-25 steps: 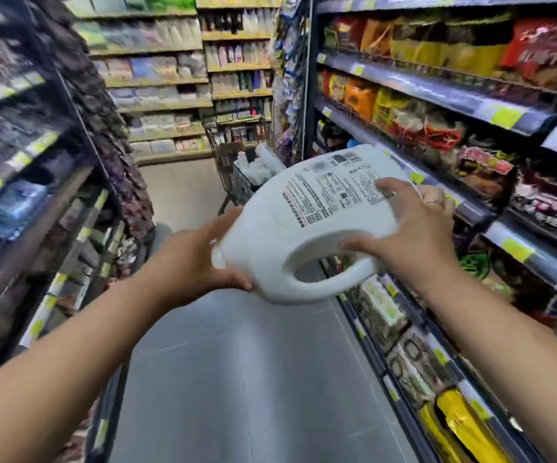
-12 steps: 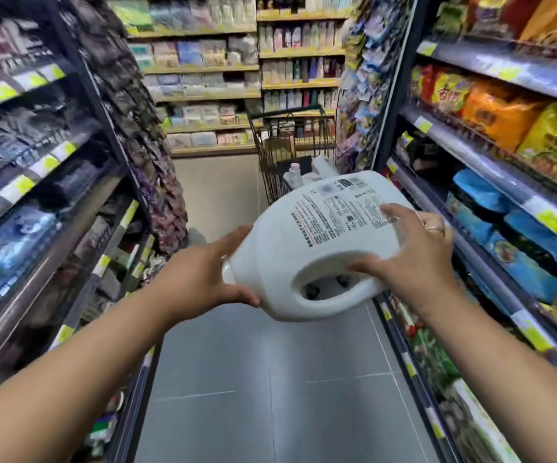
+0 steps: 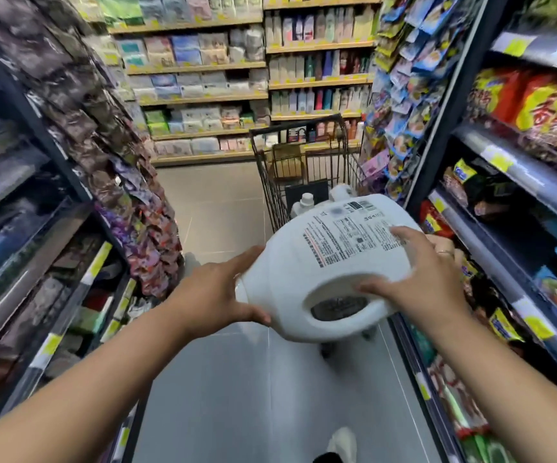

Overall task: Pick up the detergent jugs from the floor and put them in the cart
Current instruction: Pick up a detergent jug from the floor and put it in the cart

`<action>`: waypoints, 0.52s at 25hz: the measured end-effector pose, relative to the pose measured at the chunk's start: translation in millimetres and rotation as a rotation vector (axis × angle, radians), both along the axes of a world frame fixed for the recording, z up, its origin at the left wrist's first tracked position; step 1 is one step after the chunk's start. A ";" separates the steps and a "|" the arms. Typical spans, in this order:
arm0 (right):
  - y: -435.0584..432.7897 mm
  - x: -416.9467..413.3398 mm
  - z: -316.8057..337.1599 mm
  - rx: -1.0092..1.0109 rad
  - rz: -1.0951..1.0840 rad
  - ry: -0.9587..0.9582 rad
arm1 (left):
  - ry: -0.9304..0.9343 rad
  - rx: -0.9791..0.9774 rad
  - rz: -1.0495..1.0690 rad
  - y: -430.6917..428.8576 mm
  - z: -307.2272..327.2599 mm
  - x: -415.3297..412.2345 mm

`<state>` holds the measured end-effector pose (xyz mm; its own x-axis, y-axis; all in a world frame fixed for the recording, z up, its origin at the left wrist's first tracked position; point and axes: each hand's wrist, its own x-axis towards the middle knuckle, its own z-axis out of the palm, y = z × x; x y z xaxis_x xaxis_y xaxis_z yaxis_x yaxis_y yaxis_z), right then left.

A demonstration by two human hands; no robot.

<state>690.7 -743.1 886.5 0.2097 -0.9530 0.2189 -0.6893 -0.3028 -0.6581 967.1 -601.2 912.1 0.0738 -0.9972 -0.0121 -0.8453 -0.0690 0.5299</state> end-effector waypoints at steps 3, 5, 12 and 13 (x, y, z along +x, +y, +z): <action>-87.0 30.3 0.1 0.057 0.004 0.057 | -0.003 0.044 0.012 -93.4 -7.7 31.0; -134.1 47.5 -2.9 0.080 0.020 0.056 | -0.019 0.083 0.008 -141.5 -9.2 49.7; -311.3 124.3 -37.6 0.155 -0.063 0.091 | 0.006 0.148 -0.070 -340.9 -42.0 138.6; -330.3 135.2 -44.4 0.174 -0.082 0.101 | -0.001 0.161 -0.087 -366.1 -48.1 151.3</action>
